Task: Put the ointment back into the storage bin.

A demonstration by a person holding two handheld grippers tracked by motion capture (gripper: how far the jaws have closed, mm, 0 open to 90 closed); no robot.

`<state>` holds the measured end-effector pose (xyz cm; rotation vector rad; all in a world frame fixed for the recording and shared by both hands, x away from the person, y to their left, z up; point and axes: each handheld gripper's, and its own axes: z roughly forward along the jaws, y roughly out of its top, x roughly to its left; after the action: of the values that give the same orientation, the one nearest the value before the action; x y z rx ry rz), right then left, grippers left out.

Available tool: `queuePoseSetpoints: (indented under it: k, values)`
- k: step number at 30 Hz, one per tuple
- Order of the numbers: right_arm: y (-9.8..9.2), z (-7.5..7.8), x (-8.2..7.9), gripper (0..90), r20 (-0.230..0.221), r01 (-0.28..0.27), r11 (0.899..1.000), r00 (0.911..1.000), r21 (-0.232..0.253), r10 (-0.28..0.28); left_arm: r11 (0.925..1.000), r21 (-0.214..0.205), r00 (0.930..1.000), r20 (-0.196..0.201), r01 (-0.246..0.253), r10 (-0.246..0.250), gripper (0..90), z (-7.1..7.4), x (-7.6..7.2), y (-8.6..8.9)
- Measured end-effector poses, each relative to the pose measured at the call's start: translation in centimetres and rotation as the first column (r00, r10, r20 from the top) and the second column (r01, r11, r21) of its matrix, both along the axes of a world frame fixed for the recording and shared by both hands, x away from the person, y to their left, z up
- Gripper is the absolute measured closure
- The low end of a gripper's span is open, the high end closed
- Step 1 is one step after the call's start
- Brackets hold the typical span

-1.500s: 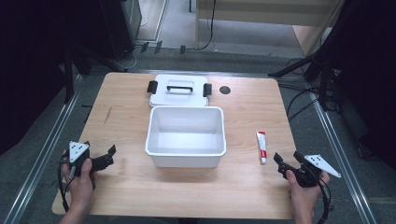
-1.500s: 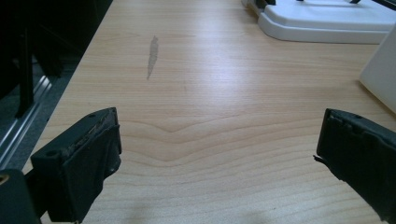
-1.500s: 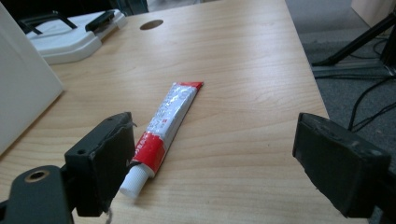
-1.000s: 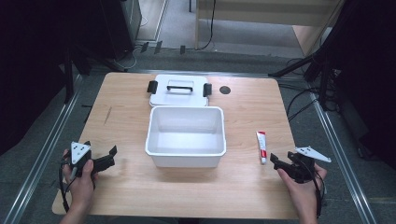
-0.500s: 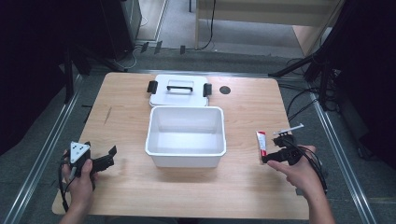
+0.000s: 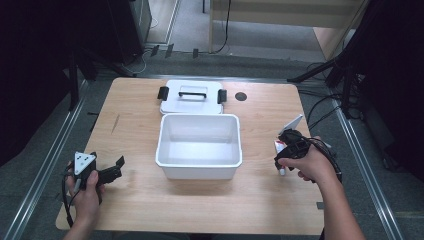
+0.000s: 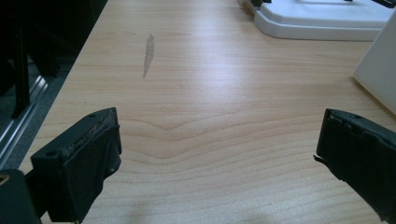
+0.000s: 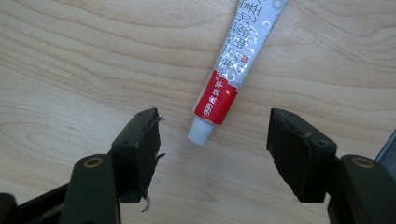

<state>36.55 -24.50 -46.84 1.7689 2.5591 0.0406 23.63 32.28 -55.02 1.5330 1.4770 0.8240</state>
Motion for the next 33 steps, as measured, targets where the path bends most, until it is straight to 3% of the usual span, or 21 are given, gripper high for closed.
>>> queuePoseSetpoints:
  k: [2,6,12,19,24,29,33]
  values:
    - [0.3,-0.4,0.5,43.2,-0.035,-0.007,0.999,0.9994,-0.033,0.006,1.0,0.001,1.0,0.001,0.0,0.0,0.6,0.0,0.0,0.0]
    - [0.2,-0.8,1.2,46.8,-0.043,0.005,0.999,0.999,-0.033,-0.006,1.0,0.0,1.0,0.0,0.001,-0.001,0.6,0.0,0.0,0.0]
    - [-0.1,-1.2,2.3,51.3,-0.01,0.039,0.998,0.9992,-0.048,-0.039,1.0,0.0,1.0,-0.002,0.003,-0.003,0.6,0.0,0.0,0.0]
    - [0.4,-2.2,2.8,53.0,-0.034,0.019,0.998,0.9992,-0.055,-0.021,1.0,-0.002,1.0,-0.003,0.003,-0.003,0.6,0.0,0.0,0.0]
    - [0.6,-2.7,3.3,54.9,-0.063,0.107,0.994,0.9921,-0.036,-0.109,1.0,-0.004,1.0,-0.004,0.005,-0.005,0.6,0.0,0.0,0.0]
    - [0.6,-3.0,3.7,58.8,-0.057,0.12,0.991,0.9908,-0.053,-0.123,1.0,-0.004,1.0,-0.004,0.005,-0.005,0.6,0.0,0.0,0.0]
    - [0.5,-3.1,3.9,65.2,-0.048,0.17,0.984,0.9839,-0.047,-0.172,1.0,-0.006,1.0,-0.004,0.003,-0.003,0.6,0.0,0.0,0.0]
